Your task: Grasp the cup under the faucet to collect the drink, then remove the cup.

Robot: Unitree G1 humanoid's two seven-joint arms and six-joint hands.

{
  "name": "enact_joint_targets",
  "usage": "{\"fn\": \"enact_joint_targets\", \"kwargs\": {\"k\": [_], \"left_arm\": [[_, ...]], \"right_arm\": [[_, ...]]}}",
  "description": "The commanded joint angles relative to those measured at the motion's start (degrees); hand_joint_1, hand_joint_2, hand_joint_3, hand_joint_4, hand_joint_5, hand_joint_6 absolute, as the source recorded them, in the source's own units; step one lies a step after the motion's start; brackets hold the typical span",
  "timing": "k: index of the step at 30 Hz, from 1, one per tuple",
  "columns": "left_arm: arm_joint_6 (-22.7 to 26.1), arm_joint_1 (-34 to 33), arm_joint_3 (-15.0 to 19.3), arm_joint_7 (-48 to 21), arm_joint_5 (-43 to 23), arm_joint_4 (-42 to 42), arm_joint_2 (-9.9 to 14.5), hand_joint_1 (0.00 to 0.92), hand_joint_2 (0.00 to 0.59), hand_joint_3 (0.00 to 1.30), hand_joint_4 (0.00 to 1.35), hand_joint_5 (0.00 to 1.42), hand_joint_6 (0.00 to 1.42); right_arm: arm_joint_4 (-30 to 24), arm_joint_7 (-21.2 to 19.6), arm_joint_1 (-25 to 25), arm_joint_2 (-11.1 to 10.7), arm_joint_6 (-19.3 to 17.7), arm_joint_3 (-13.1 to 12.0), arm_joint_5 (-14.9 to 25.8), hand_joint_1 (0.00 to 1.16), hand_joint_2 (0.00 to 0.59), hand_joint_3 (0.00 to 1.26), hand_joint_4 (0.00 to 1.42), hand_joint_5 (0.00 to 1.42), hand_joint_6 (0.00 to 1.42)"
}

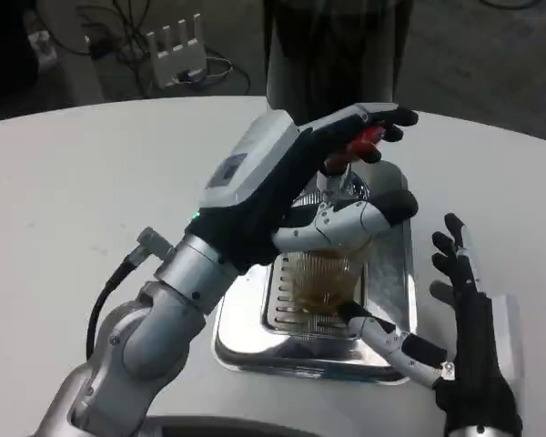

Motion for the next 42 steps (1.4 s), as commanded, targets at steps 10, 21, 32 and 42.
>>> {"fn": "enact_joint_targets", "kwargs": {"k": [10, 21, 32, 42], "left_arm": [[1.88, 0.24, -0.84, -1.87, 1.76, 2.17, 2.36, 0.000, 0.091, 0.32, 0.33, 0.44, 0.44], [2.08, -0.17, -1.07, -1.57, 2.53, 1.53, 2.41, 0.000, 0.086, 0.32, 0.33, 0.44, 0.44], [2.59, 0.34, -1.41, -1.42, 2.44, 0.55, 2.52, 0.000, 0.085, 0.32, 0.34, 0.44, 0.44], [2.77, 0.35, -1.23, -1.37, 2.08, 0.51, 3.39, 0.000, 0.090, 0.32, 0.34, 0.44, 0.44]], "right_arm": [[6.28, -3.48, -6.39, 1.90, 1.00, 2.38, -3.58, 0.91, 0.144, 0.08, 0.12, 0.17, 0.25], [9.81, -3.95, -10.54, 2.47, 2.49, 3.05, -4.29, 0.92, 0.149, 0.08, 0.12, 0.17, 0.25], [15.85, -3.19, -15.75, 1.65, 1.99, 3.14, -4.37, 0.93, 0.141, 0.09, 0.13, 0.18, 0.25], [19.48, -3.98, -18.10, 2.55, 1.21, 1.79, -3.04, 0.91, 0.139, 0.09, 0.13, 0.19, 0.26]]}}
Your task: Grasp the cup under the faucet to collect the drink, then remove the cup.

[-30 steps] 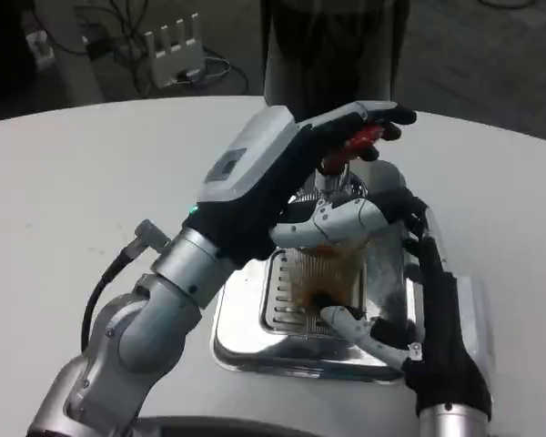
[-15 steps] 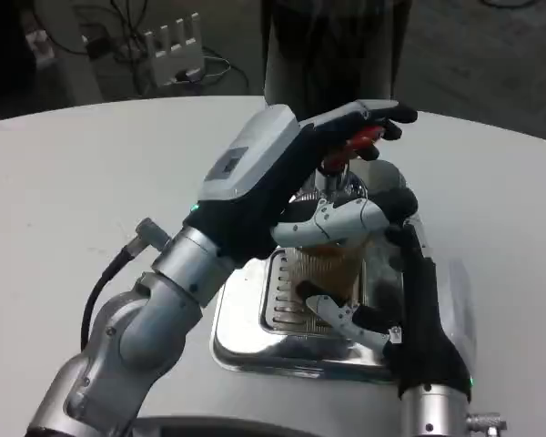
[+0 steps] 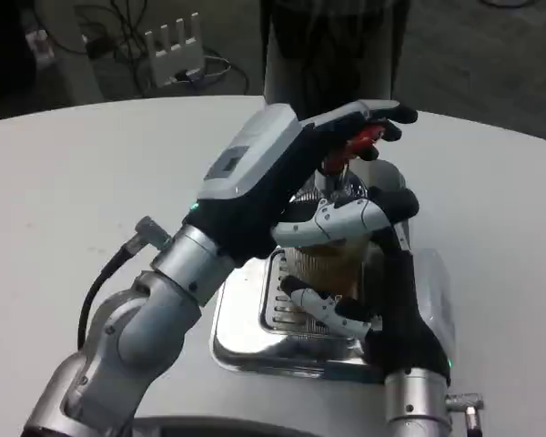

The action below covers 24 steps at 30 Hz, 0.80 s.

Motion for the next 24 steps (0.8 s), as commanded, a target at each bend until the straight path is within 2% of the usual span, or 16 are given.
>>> {"fn": "enact_joint_targets", "kwargs": {"k": [1, 5, 8, 20, 24], "left_arm": [[1.61, 1.68, -0.33, -0.79, 1.60, 1.16, 1.29, 0.000, 0.091, 0.32, 0.34, 0.44, 0.44], [1.57, 1.53, -0.41, -0.61, 1.79, 1.52, 1.36, 0.000, 0.093, 0.32, 0.35, 0.44, 0.44], [1.46, 1.37, -0.45, -0.41, 2.06, 1.71, 1.54, 0.000, 0.093, 0.32, 0.35, 0.44, 0.44], [0.92, 1.12, -0.40, 0.34, 3.17, 2.25, 2.14, 0.000, 0.094, 0.32, 0.35, 0.46, 0.44], [0.86, 1.25, -0.19, 0.37, 3.02, 2.12, 2.35, 0.000, 0.095, 0.32, 0.35, 0.46, 0.44]], "right_arm": [[1.46, -0.83, -1.51, 1.05, -1.10, -0.15, 0.67, 0.91, 0.139, 0.09, 0.13, 0.19, 0.26], [2.14, -0.83, -2.64, 1.29, -0.89, -0.25, 0.77, 0.91, 0.141, 0.10, 0.13, 0.19, 0.27], [2.40, -0.97, -2.84, 1.35, -0.78, -0.29, 0.58, 0.93, 0.168, 0.10, 0.14, 0.19, 0.27], [4.69, -2.34, -4.74, 1.87, -0.33, -0.59, 0.22, 0.91, 0.176, 0.12, 0.14, 0.21, 0.29], [5.29, -3.95, -5.09, 2.23, -0.61, -0.64, 0.17, 0.91, 0.177, 0.17, 0.24, 0.31, 0.39]]}}
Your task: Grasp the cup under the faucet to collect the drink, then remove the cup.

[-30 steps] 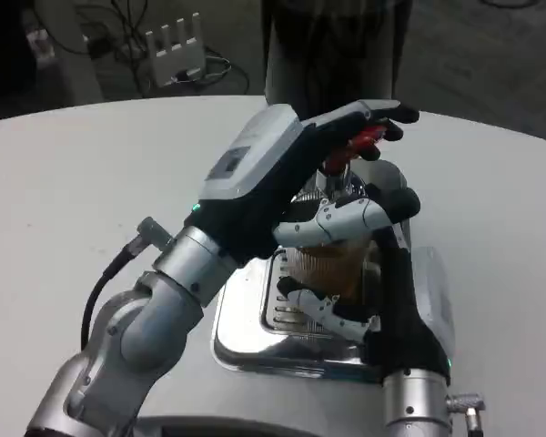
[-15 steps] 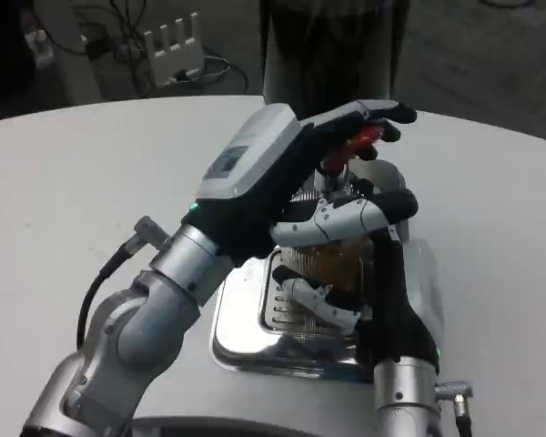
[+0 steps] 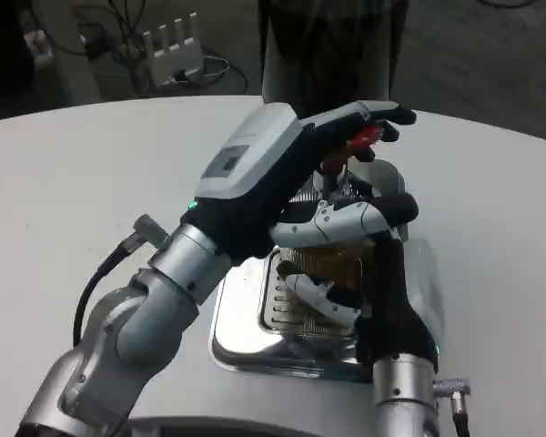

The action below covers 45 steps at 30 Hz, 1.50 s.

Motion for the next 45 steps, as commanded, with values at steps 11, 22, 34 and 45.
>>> {"fn": "enact_joint_targets", "kwargs": {"k": [11, 22, 34, 45], "left_arm": [[1.42, 1.54, 0.14, -0.51, 1.10, 2.10, 1.64, 0.000, 0.095, 0.33, 0.35, 0.46, 0.44], [0.97, 1.78, 0.39, -0.71, 0.11, 2.61, 1.26, 0.000, 0.062, 0.25, 0.23, 0.36, 0.36], [6.56, 3.26, 4.34, -10.62, -17.33, 1.70, -2.69, 0.000, 0.016, 0.00, 0.00, 0.00, 0.09], [5.82, 3.86, 7.53, -15.00, -26.98, 1.20, -6.75, 0.000, 0.009, 0.00, 0.00, 0.00, 0.00]], "right_arm": [[0.85, -4.07, -0.28, 1.01, -0.57, 0.20, -0.46, 0.91, 0.177, 0.43, 0.57, 0.66, 0.62], [0.19, -4.80, 0.16, 0.09, -0.38, 0.95, -1.99, 0.94, 0.173, 0.64, 0.78, 0.89, 0.87], [-2.51, -4.48, 1.68, -1.32, -0.05, 2.07, -4.57, 0.94, 0.143, 0.80, 0.92, 1.09, 1.15], [-3.68, -4.36, 3.26, -1.64, 0.54, 2.24, -5.50, 0.93, 0.133, 0.82, 0.92, 1.11, 1.19]]}}
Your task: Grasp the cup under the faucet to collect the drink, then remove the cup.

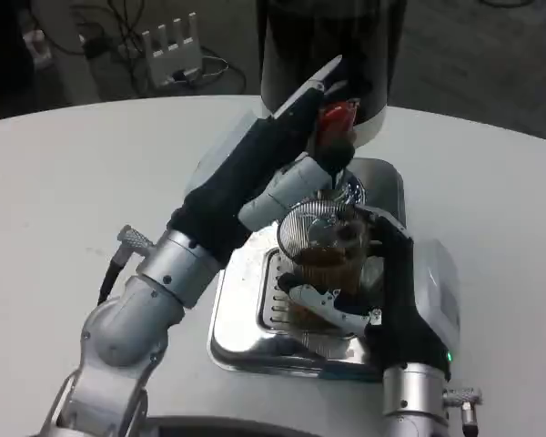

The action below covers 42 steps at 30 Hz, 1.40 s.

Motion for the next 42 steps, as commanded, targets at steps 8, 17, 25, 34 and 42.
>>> {"fn": "enact_joint_targets", "kwargs": {"k": [8, 17, 25, 34, 42], "left_arm": [[1.36, 1.62, 2.75, -2.41, -4.59, -4.88, -2.90, 0.000, 0.010, 0.00, 0.00, 0.00, 0.00], [3.26, 3.92, 3.78, -0.70, -4.49, -13.23, -4.51, 0.000, 0.010, 0.00, 0.00, 0.03, 0.00], [3.74, 4.78, 3.58, 0.89, -2.33, -18.32, -4.42, 0.000, 0.009, 0.01, 0.01, 0.08, 0.03], [3.20, 11.26, 3.28, 3.93, 2.60, -26.37, -4.54, 0.000, 0.008, 0.20, 0.20, 0.25, 0.19], [1.81, 25.48, 4.79, 8.02, 3.31, -35.20, -5.83, 0.000, 0.024, 0.38, 0.46, 0.46, 0.46]], "right_arm": [[-1.92, -0.47, 1.11, 0.34, 0.19, 0.42, -0.63, 0.93, 0.133, 0.82, 0.93, 1.11, 1.20], [-2.79, -0.51, 2.01, 0.28, 0.46, 0.59, -0.88, 0.93, 0.134, 0.82, 0.93, 1.11, 1.20], [-4.28, -0.17, 2.56, 0.16, 0.61, 0.64, -0.79, 0.93, 0.135, 0.83, 0.93, 1.11, 1.21], [-8.52, 0.76, 5.55, 0.06, -0.42, 1.29, -0.51, 0.93, 0.134, 0.83, 0.93, 1.11, 1.23], [-11.63, 1.76, 6.97, 0.35, -0.70, 1.46, -0.32, 0.93, 0.133, 0.83, 0.93, 1.11, 1.23]]}}
